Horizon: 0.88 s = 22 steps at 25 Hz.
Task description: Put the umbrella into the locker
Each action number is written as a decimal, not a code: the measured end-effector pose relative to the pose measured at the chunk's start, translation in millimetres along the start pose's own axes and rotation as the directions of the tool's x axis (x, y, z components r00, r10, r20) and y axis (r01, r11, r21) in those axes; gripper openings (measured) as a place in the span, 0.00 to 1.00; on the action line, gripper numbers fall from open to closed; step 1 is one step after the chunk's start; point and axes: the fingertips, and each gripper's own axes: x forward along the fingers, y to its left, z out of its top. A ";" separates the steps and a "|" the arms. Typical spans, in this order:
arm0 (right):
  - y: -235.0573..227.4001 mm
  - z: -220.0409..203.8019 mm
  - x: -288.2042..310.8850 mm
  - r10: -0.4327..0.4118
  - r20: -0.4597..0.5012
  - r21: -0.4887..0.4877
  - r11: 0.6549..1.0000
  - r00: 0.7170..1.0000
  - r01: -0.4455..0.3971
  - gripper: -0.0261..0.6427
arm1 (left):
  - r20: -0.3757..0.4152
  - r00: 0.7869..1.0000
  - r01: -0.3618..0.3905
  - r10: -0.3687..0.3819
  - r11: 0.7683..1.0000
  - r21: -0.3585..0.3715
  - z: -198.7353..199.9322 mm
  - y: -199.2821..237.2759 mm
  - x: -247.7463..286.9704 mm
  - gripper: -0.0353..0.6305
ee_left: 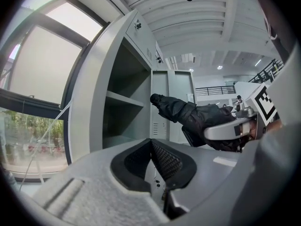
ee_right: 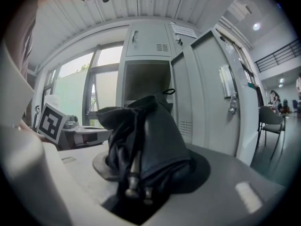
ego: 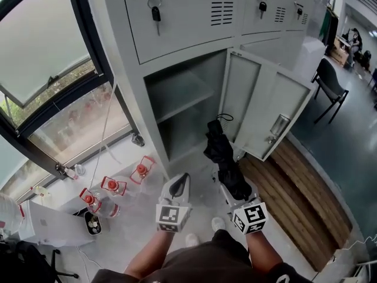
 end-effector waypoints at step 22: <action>-23.9 -11.0 123.3 0.285 -0.104 0.006 0.958 0.953 -0.286 0.39 | -0.031 0.949 -0.313 0.313 0.950 -0.006 -3.6 51.3 36.2 0.06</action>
